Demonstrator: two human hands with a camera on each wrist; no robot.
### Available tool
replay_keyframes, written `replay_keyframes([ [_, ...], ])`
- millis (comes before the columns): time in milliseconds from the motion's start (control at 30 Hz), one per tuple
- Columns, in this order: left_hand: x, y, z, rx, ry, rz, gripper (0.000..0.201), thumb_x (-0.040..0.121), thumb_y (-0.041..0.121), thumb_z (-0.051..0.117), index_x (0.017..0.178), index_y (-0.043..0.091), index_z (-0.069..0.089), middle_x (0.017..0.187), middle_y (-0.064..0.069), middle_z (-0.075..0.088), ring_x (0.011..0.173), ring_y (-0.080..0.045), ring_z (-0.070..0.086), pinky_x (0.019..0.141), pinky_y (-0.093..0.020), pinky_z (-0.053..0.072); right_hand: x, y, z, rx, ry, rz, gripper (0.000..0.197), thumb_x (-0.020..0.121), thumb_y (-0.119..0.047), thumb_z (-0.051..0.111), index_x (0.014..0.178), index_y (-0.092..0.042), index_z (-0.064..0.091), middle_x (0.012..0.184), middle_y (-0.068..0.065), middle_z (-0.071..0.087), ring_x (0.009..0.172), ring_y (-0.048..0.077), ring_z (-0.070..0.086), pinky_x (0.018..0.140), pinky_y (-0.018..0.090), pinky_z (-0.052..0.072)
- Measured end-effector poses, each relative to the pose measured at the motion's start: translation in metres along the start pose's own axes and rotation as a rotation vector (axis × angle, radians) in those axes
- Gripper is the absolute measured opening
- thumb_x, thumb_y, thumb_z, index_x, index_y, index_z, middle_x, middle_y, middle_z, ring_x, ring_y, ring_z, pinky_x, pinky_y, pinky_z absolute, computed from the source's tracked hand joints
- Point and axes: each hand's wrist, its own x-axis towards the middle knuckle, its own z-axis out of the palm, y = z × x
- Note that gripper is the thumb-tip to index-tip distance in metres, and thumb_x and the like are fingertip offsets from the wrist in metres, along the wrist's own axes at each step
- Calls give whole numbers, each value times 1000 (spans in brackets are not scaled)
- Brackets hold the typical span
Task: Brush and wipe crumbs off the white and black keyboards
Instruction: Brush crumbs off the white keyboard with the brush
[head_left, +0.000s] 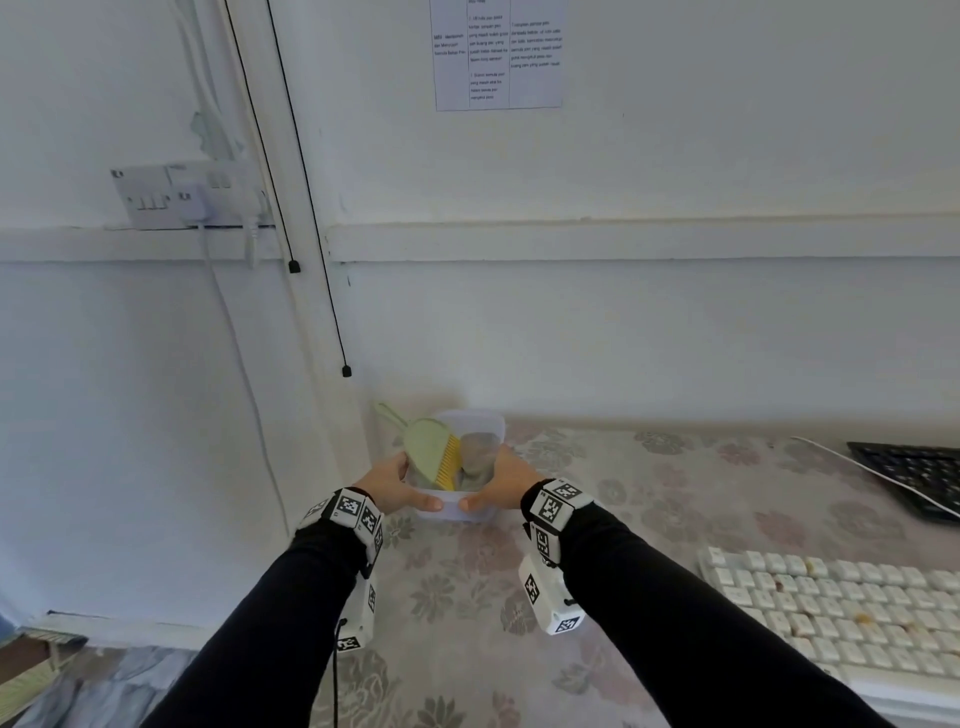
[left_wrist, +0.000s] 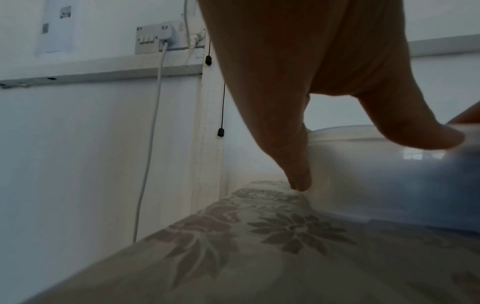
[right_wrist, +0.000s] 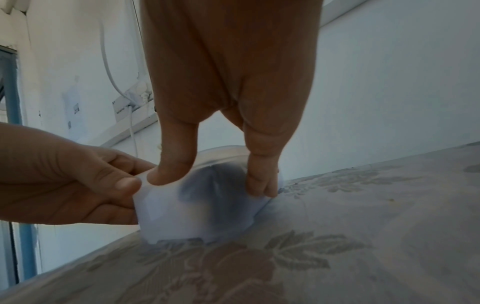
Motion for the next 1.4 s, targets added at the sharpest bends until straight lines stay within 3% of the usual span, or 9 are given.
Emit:
replay_keyframes([
  [167,-16,14,6,-37,1,17,129,26,33,88,142,8,38,144,-7,44,136,-20,37,113,-41,31,-12,3,-11,-61,-32,19,75,81,-19,72,141,-4,30,144,12,40,130,28,40,103,32,35],
  [267,-32,29,17,11,19,11,99,54,11,89,140,6,40,142,-7,45,136,-19,37,104,-26,33,-17,10,-15,-42,-37,-12,73,82,-18,70,141,-3,30,144,12,38,132,28,37,105,32,32],
  [333,-33,31,25,28,23,16,88,64,2,83,140,8,40,144,-6,44,137,-19,35,103,-28,33,-24,13,-19,-38,-43,-16,79,78,-21,75,141,-5,30,143,10,39,131,28,38,107,35,34],
  [500,-47,45,53,19,46,54,85,67,1,81,141,8,38,143,-4,44,137,-18,35,104,-29,33,-49,34,-35,-35,26,-43,76,72,-19,78,137,-8,40,136,9,48,125,27,46,103,39,39],
  [700,-75,59,90,-26,19,84,75,68,-8,78,134,3,45,123,-1,52,122,-13,44,96,-26,36,-82,66,-50,-49,37,-28,85,79,-24,73,143,-3,21,145,11,37,131,26,39,101,28,35],
  [1033,-125,59,127,51,21,56,83,62,4,85,135,10,46,140,-5,48,136,-20,36,110,-37,33,-140,93,-49,-24,-36,-19,95,63,-31,84,140,-7,33,137,9,48,124,26,47,102,36,42],
  [1133,-139,59,140,72,18,46,83,64,4,84,137,9,43,140,-4,46,137,-19,34,109,-35,31,-144,106,-46,-39,-28,-25,88,58,-31,85,133,-10,43,129,6,55,118,25,52,93,32,45],
  [1267,-158,59,154,74,30,41,85,67,0,81,140,8,39,140,-1,44,138,-19,32,110,-33,28,-164,116,-45,-61,-22,-32,102,58,-36,85,140,-6,31,136,8,48,119,24,50,95,32,46],
  [1400,-172,56,161,68,40,21,88,66,0,82,141,9,37,146,-6,40,140,-21,30,112,-35,27,-175,126,-43,-44,-27,-36,93,69,-27,80,140,-1,26,136,9,45,123,25,46,93,28,42],
])
